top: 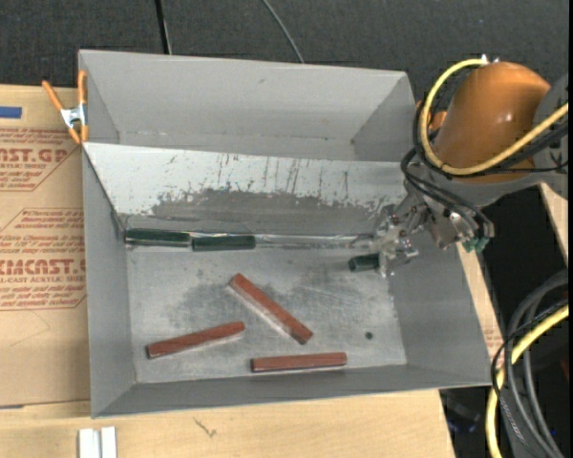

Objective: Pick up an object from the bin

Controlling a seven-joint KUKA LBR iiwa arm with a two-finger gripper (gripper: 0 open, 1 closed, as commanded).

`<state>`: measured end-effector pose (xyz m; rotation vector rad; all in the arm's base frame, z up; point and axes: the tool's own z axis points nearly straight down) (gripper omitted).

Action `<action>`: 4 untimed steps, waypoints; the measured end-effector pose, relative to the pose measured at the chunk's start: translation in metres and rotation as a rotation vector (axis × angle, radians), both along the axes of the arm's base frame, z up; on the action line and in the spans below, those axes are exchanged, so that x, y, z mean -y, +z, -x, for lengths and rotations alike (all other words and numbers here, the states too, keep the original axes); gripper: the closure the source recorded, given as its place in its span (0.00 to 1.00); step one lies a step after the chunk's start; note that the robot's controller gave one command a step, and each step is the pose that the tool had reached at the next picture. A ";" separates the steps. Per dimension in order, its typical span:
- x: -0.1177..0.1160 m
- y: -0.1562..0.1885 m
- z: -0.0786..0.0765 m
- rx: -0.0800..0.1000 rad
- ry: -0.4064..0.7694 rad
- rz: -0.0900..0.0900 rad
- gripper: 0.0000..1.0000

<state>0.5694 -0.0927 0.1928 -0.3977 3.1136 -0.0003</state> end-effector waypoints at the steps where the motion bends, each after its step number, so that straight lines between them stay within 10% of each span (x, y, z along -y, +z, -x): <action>1: 0.045 0.126 0.022 0.006 0.350 0.004 1.00; 2: 0.044 0.123 0.022 0.002 0.351 0.000 0.00; 4: 0.040 0.068 0.019 0.006 0.330 0.002 0.00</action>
Offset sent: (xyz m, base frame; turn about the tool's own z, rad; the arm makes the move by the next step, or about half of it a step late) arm 0.0000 0.0000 0.0000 0.0000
